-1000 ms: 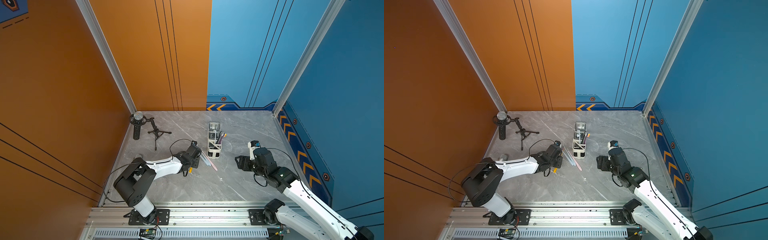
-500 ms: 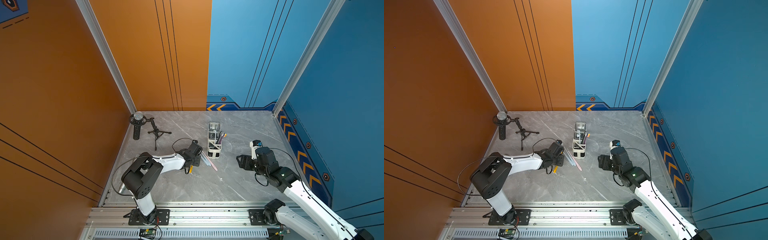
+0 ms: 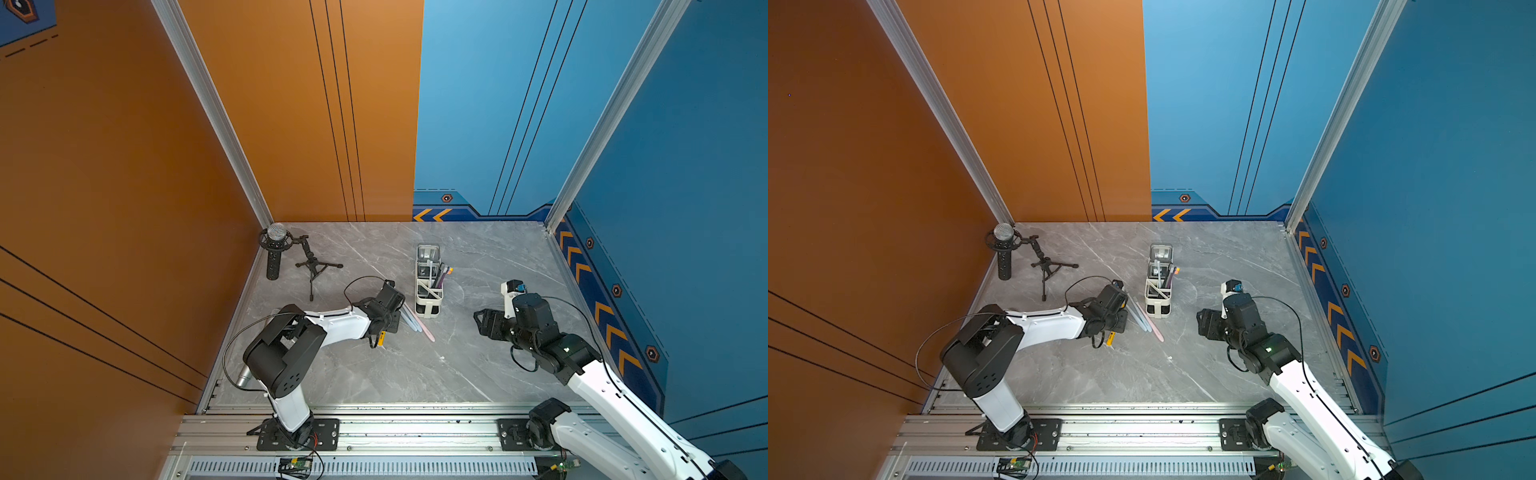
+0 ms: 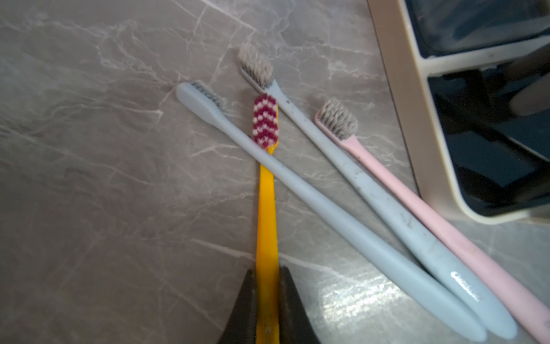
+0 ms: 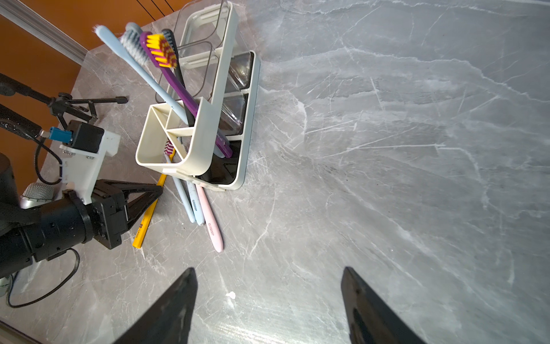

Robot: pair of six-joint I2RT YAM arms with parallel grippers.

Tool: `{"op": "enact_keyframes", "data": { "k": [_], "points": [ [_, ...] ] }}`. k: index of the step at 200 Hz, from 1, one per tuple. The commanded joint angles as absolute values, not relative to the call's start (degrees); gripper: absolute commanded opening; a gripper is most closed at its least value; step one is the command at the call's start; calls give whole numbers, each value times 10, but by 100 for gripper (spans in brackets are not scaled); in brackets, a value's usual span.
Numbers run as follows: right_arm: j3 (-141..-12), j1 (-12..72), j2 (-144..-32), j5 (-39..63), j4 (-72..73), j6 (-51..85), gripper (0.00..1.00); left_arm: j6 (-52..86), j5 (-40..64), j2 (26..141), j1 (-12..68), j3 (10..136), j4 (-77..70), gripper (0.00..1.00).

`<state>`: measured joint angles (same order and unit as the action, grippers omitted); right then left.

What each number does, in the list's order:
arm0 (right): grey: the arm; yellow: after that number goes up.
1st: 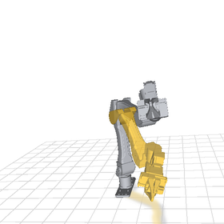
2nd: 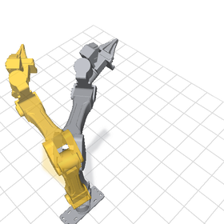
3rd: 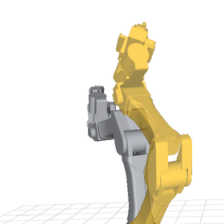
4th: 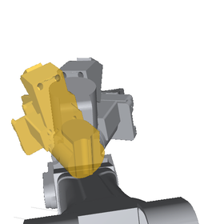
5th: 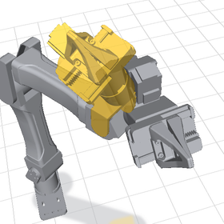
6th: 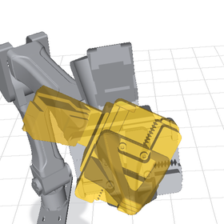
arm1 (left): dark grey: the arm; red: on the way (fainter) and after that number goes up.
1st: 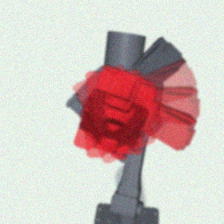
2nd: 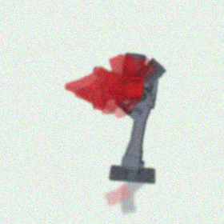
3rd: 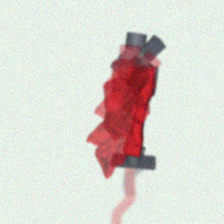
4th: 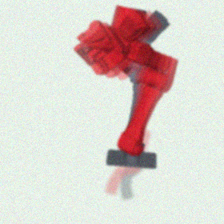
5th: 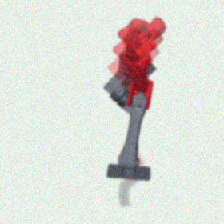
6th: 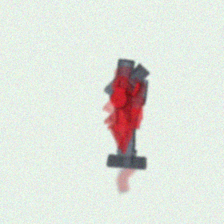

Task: Place the toothbrush into the toothbrush holder
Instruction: Pick up the toothbrush from the center of the board.

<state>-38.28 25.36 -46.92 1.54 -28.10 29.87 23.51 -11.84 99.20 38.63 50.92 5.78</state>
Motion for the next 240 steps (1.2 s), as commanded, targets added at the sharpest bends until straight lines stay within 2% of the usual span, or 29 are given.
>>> {"op": "enact_keyframes", "data": {
  "k": [1,18,102,149,200,240],
  "points": [
    [-370,248,-456,22,-292,293,77,235,-114,1017,382,498,135,4],
    [-368,247,-457,25,-292,293,77,235,-112,1005,383,493,138,0],
    [-386,246,-456,57,-289,294,77,210,-62,865,381,500,203,0],
    [-381,250,-471,111,-248,300,77,209,-64,805,381,486,202,0],
    [-390,278,-486,161,-200,304,78,205,-76,744,386,483,203,0],
    [-406,311,-493,169,-166,313,78,202,-46,680,388,490,202,0]
  ]
}}
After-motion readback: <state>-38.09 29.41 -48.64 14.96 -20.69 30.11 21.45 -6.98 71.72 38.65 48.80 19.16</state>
